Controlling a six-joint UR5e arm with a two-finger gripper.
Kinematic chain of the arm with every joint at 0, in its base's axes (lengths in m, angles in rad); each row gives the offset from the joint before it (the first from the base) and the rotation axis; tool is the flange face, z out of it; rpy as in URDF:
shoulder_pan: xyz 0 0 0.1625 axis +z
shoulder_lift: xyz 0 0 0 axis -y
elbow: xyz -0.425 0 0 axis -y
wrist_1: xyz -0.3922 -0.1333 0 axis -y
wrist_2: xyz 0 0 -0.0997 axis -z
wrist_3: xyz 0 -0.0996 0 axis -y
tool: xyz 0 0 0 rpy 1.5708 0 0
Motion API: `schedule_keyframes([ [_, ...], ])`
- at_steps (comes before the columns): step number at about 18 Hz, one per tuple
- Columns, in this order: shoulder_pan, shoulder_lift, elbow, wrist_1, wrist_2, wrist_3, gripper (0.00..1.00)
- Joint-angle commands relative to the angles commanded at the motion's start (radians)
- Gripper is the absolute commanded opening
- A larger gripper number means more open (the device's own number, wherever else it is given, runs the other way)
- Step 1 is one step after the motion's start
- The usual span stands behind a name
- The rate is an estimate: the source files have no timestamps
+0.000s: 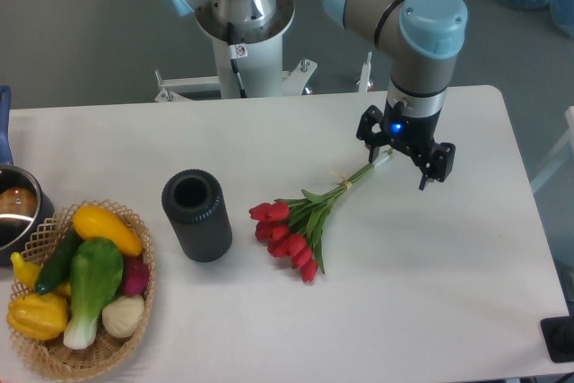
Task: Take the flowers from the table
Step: 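Move the open gripper toward the stems of the red tulip bunch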
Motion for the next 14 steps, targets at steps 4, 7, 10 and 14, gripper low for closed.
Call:
schedule_keyframes([
  [4,-0.012,0.015,-0.009,0.003,0.002,0.0,1.0],
  [7,-0.022,0.011,-0.034,0.008,-0.026,-0.002,1.0],
  [10,-0.005,0.015,-0.089,0.012,-0.074,-0.003,1.0],
  [14,-0.014,0.02,-0.112,0.012,-0.072,0.003,1.0],
])
